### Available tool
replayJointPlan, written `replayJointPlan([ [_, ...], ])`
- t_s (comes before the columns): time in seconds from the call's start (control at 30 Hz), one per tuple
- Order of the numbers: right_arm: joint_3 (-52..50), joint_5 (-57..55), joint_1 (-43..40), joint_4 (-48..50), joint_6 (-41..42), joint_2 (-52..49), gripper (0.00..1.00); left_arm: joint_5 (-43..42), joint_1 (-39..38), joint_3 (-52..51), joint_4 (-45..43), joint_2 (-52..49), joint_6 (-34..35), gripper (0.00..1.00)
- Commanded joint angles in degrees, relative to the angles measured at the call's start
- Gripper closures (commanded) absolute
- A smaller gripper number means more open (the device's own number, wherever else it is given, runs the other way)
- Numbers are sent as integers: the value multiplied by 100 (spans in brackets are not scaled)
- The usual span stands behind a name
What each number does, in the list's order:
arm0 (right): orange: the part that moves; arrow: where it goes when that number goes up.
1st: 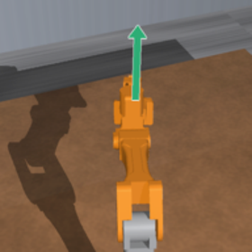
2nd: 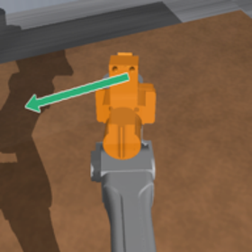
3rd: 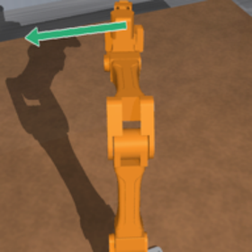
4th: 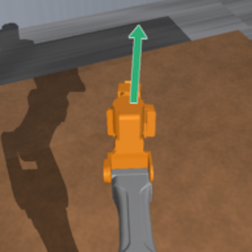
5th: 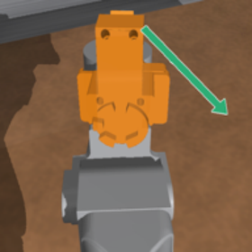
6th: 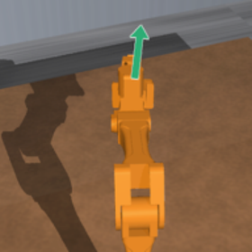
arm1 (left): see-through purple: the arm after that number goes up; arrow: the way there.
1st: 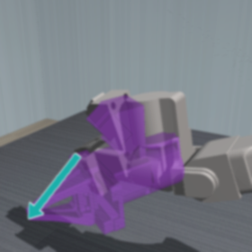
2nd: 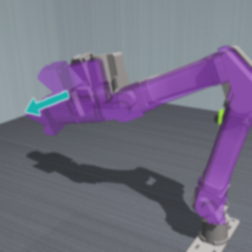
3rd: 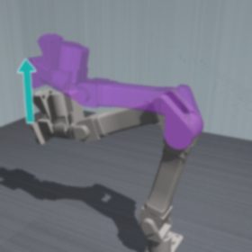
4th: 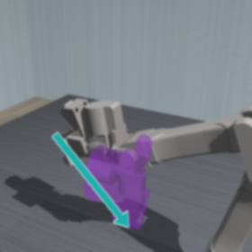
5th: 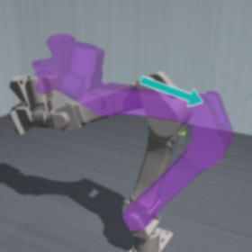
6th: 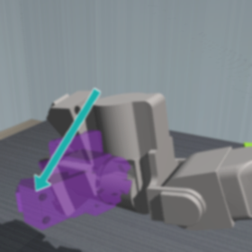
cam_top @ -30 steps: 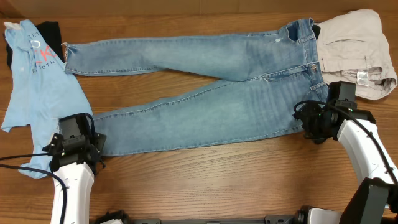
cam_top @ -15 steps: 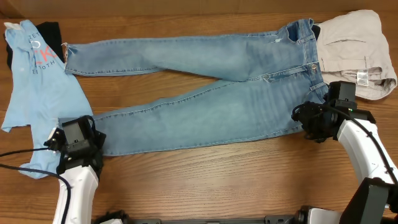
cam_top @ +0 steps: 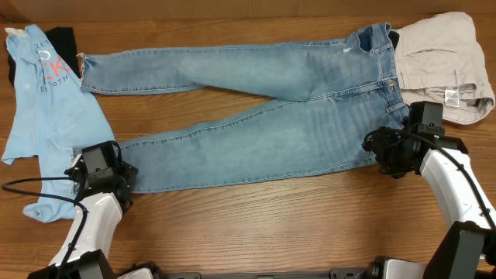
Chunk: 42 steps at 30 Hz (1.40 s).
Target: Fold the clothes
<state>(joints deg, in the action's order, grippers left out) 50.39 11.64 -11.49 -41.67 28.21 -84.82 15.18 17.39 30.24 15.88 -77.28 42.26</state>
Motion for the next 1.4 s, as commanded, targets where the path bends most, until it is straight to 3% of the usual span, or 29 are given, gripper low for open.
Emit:
replayJointPlan([
  [0.0, -20, 2, 28, 46, -63, -17, 33, -129, 37, -50, 157, -7, -188, 24],
  [0.13, -20, 2, 28, 63, -63, -17, 33, -105, 44, -50, 258, -4, -203, 23],
  [0.23, -20, 2, 28, 76, -63, -17, 33, -83, 214, -50, -258, -7, -205, 25],
  [0.3, -20, 4, 28, 76, -66, -17, 33, -68, 260, -50, -636, -7, -205, 31],
  [0.4, -20, 2, 28, 76, -63, -17, 33, -61, 258, -46, -1241, -7, -203, 66],
  [0.47, -20, 2, 28, 76, -63, -20, 34, -66, 258, -22, -1419, 9, -203, 84],
  [0.53, -20, 2, 28, 85, -63, -17, 33, -125, 256, -4, -1399, 122, -208, 96],
  [0.73, -96, -223, 28, 136, 11, -20, 39, -317, 258, 0, -892, 922, -704, 96],
  [0.83, -579, -363, 28, 638, 289, -22, 42, -302, 258, -2, -721, 1010, -802, 96],
  [0.97, -981, -612, 28, 1005, 680, -22, 36, -299, 258, -2, -664, 1005, -802, 96],
  [1.23, -1626, -1119, 28, 2667, 957, -22, 36, -162, 258, -2, -680, 1005, -798, 94],
  [1.33, -1550, -1176, -181, 2590, 957, 44, 92, -81, 258, 13, -732, 1010, -802, 96],
  [1.37, -1419, -1003, -337, 2374, 955, 166, 96, -63, 258, 101, -684, 1034, -807, 96],
])
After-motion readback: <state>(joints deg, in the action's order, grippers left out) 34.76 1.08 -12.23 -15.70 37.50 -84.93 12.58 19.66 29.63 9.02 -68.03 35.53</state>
